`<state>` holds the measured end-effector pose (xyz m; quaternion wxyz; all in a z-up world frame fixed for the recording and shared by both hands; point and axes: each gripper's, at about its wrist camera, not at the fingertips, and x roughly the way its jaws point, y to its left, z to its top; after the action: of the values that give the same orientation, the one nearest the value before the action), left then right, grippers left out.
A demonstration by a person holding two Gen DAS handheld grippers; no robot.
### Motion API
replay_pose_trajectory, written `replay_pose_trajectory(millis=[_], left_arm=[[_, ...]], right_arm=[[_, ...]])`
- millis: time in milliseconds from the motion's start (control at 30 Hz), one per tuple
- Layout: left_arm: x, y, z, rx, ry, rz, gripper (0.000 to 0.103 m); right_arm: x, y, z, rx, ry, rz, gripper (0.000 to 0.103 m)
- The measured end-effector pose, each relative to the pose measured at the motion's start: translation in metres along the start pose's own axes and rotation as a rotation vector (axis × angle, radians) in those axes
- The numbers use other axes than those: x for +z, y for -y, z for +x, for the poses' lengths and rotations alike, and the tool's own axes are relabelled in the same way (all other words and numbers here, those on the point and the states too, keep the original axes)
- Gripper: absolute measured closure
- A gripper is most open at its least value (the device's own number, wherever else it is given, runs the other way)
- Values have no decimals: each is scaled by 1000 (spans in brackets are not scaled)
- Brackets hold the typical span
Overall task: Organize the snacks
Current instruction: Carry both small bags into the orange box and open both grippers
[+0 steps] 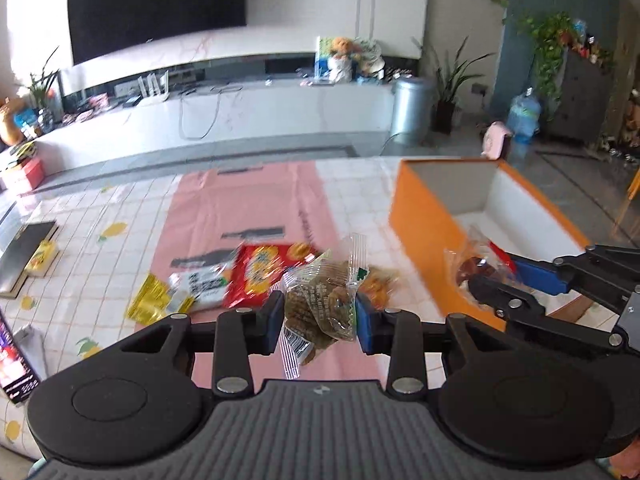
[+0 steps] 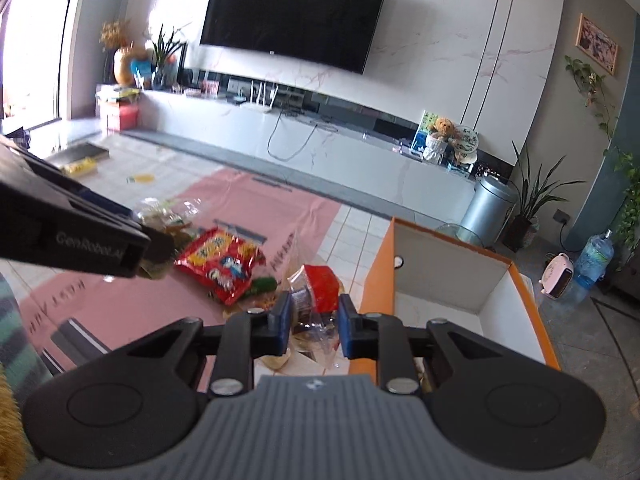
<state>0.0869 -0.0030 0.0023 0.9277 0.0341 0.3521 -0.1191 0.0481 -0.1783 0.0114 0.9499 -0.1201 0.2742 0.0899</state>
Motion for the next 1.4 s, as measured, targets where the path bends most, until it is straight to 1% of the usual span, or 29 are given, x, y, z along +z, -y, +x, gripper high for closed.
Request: replay_pose_trajectory(millis=[100, 267, 400, 567, 767, 967, 1167, 1300, 1400], left_arm=[[11, 18, -3, -30, 17, 29, 62], [38, 47, 2, -87, 22, 66, 62], [55, 74, 20, -116, 0, 94, 62], [66, 109, 47, -161, -31, 145, 62], [77, 142, 83, -204, -96, 205, 62], [84, 163, 121, -234, -175, 262, 62], [87, 175, 163, -235, -278, 336, 62], [90, 181, 186, -239, -352, 419, 62], [91, 188, 202, -235, -412, 488, 62]], right_arm=[[4, 16, -12, 14, 21, 22, 83], [17, 58, -20, 39, 15, 86, 83], [25, 90, -18, 23, -4, 89, 83], [23, 126, -7, -1, -33, 85, 83], [10, 167, 19, 13, -131, 95, 83], [-2, 196, 58, 64, -240, 129, 83], [-8, 214, 105, 139, -339, 132, 83], [-9, 224, 131, 205, -416, 146, 83], [-11, 227, 146, 231, -463, 136, 83]])
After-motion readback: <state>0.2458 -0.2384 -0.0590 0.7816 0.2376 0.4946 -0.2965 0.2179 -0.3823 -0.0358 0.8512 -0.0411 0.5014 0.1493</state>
